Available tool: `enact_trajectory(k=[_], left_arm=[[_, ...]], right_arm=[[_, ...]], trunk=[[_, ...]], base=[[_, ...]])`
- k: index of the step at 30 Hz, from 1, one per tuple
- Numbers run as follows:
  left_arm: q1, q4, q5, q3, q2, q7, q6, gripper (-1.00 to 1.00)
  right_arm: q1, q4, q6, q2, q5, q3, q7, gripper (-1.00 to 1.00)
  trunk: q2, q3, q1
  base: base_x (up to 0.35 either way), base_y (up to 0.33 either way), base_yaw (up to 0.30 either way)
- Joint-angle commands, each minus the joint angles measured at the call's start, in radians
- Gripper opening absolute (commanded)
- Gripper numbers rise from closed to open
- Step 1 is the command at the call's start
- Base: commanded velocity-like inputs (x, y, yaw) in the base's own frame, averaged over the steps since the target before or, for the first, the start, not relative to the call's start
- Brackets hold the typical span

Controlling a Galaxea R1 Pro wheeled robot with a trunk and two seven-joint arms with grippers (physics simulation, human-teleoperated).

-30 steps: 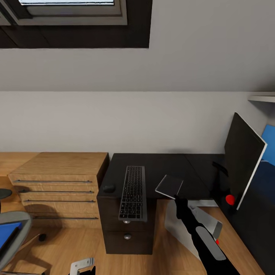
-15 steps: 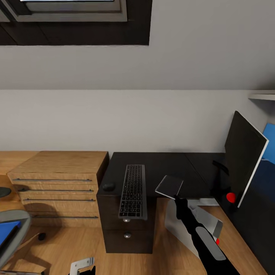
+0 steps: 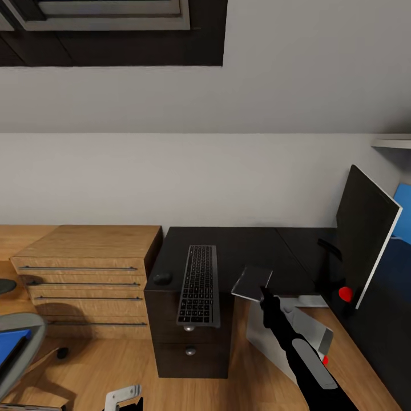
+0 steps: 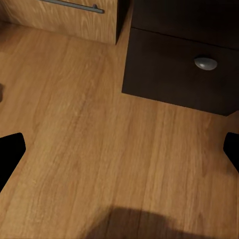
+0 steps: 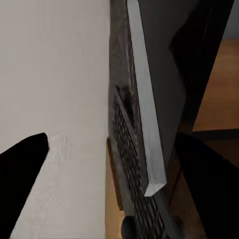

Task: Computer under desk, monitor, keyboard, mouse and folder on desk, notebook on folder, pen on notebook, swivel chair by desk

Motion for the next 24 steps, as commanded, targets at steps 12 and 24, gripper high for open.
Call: enact_trajectory(k=[12,24], left_arm=[[0.000,-0.002,0.009,-0.002,0.001,0.006,0.003,1.00],[0.000,-0.001,0.009,-0.002,0.002,0.004,0.001,1.00]], right_arm=[[0.000,0.000,0.001,-0.001,-0.010,0.003,0.005,1.00],[0.000,0.000,0.003,-0.002,-0.010,0.003,0.005,1.00]], trunk=[[0.000,-0.001,0.000],[0.000,-0.001,0.000]], base=[[0.000,0.000,0.000],[-0.003,0.000,0.000]])
